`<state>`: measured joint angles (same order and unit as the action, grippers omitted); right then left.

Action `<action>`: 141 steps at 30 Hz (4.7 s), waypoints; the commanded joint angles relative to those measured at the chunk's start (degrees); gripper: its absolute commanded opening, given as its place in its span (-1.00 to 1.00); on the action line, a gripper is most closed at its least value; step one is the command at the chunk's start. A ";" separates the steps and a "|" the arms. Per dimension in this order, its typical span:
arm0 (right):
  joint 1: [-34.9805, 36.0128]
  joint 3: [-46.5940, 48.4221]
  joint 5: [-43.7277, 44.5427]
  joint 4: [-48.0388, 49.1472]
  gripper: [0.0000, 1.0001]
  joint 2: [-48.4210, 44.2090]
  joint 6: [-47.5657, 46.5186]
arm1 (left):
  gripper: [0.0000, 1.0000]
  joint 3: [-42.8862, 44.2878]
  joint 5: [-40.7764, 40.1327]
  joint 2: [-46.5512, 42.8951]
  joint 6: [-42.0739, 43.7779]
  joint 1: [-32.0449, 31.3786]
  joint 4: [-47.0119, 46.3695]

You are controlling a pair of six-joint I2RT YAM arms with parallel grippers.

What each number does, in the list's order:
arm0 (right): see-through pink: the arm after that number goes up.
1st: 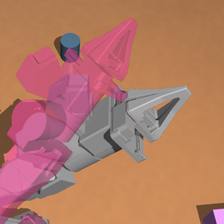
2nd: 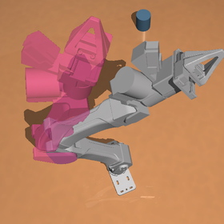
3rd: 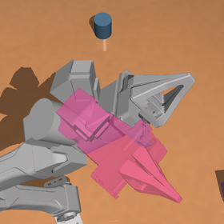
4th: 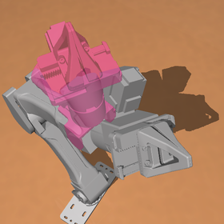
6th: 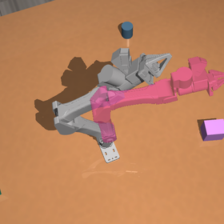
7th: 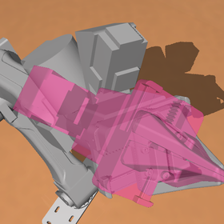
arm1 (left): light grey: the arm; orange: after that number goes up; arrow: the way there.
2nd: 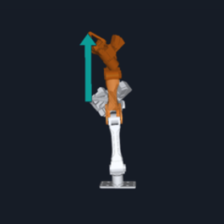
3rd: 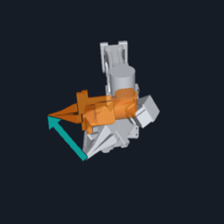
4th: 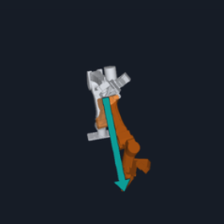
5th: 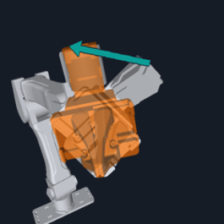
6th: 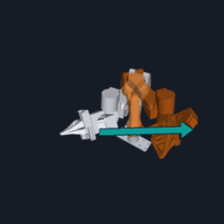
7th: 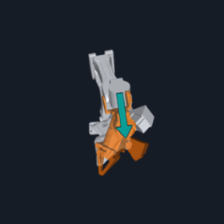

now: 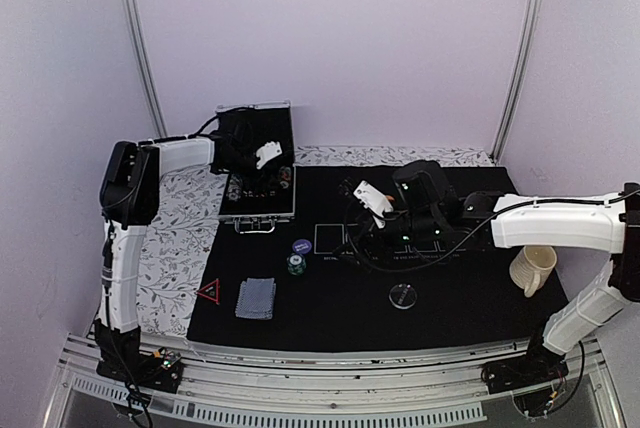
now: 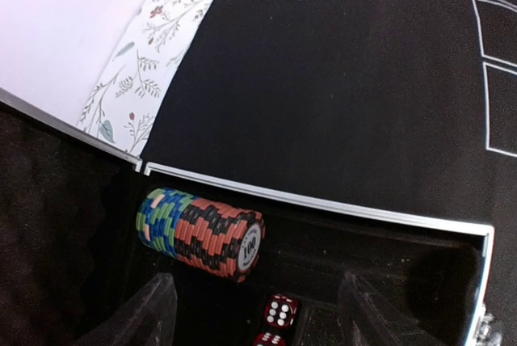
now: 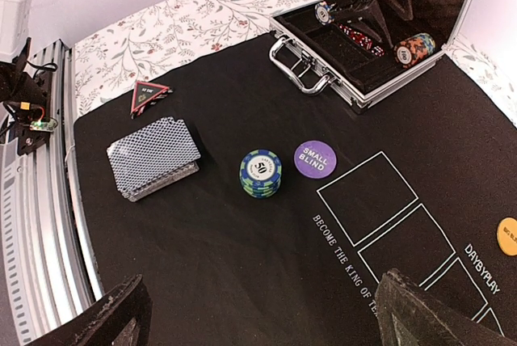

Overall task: Distribute texas hold em gaming equipment
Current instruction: Pick up the pile of poker chips from the chip case.

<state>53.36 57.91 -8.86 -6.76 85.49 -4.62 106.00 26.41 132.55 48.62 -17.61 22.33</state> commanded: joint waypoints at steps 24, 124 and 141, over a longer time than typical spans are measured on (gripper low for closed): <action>-0.76 0.59 -3.27 1.12 0.98 3.16 1.17 | 0.05 2.44 -9.08 6.41 4.69 -3.41 -4.28; -0.74 -1.16 -3.62 -0.68 0.98 3.28 2.30 | -0.07 2.94 -8.80 8.23 13.69 -3.09 1.81; -0.74 -1.23 -3.78 -0.63 0.98 4.07 2.85 | -0.01 2.04 -12.28 11.59 12.42 -4.55 -3.61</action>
<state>52.84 56.60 -12.60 -7.07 89.34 -2.35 110.28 13.54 140.57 61.10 -20.58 15.84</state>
